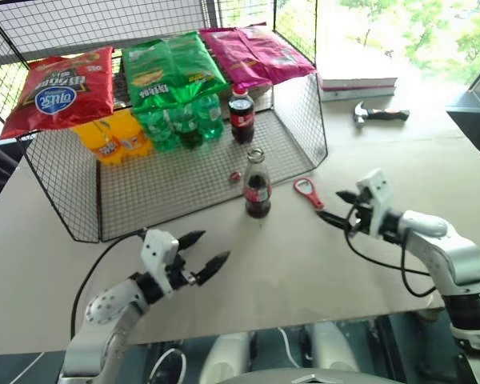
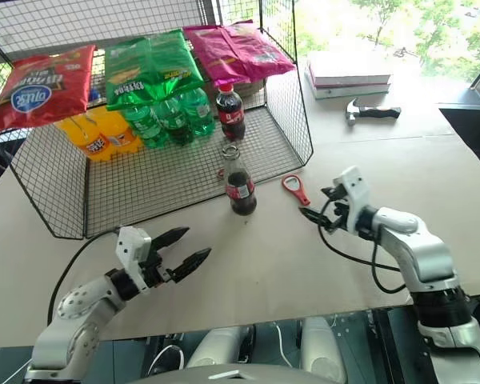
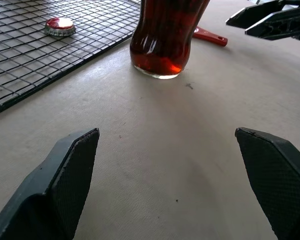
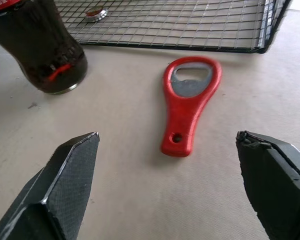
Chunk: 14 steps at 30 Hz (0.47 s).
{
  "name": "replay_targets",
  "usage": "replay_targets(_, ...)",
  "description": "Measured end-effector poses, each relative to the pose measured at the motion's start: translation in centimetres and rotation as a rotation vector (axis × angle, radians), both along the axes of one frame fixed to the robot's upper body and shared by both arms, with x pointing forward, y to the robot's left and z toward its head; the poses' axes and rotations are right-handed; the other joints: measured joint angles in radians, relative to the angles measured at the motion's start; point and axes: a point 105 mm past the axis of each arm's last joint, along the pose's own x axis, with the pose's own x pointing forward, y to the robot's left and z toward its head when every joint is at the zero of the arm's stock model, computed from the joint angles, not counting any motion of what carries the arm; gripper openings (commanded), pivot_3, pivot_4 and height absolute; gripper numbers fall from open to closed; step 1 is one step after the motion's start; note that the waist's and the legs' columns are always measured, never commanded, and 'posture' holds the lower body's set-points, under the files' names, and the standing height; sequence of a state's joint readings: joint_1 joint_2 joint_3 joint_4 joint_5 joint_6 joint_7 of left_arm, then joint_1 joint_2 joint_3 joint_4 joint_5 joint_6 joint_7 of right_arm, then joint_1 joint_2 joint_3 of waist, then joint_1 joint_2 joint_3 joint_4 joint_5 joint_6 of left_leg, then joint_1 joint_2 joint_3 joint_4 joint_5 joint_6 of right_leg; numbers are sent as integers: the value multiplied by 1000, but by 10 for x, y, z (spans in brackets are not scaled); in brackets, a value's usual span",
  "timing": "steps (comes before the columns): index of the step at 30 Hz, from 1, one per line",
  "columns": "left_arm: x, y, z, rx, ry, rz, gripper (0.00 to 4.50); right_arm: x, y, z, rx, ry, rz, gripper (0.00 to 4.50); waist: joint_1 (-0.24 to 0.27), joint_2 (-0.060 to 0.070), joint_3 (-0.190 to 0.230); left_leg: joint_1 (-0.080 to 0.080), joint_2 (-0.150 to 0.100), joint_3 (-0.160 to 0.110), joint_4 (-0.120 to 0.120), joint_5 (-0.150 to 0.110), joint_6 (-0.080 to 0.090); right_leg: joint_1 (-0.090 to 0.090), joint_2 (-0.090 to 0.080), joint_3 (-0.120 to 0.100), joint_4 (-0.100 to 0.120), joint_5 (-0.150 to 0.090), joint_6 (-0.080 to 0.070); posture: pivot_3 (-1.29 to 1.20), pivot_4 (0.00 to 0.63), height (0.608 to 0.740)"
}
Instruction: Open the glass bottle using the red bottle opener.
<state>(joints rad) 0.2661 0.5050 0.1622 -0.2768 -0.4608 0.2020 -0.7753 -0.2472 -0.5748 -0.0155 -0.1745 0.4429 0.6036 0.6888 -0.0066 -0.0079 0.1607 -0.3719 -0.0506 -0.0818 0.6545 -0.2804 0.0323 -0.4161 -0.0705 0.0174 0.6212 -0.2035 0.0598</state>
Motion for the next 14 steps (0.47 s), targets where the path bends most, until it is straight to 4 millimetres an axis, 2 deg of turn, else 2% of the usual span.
replay_targets(4,-13,24,-3,69,17,80,4500,-17,-45,-4,-54,-107,-23,4469,0,0,0,0,0,1,0,-1,1,1,0,0,-3,0,0,0,150,740)
replay_targets(14,-42,41,-4,124,59,145,4500,-59,-105,-17,-97,-63,70,4469,-4,-2,1,6,3,5,0,-1,1,5,0,3,-2,-3,-3,0,150,740)
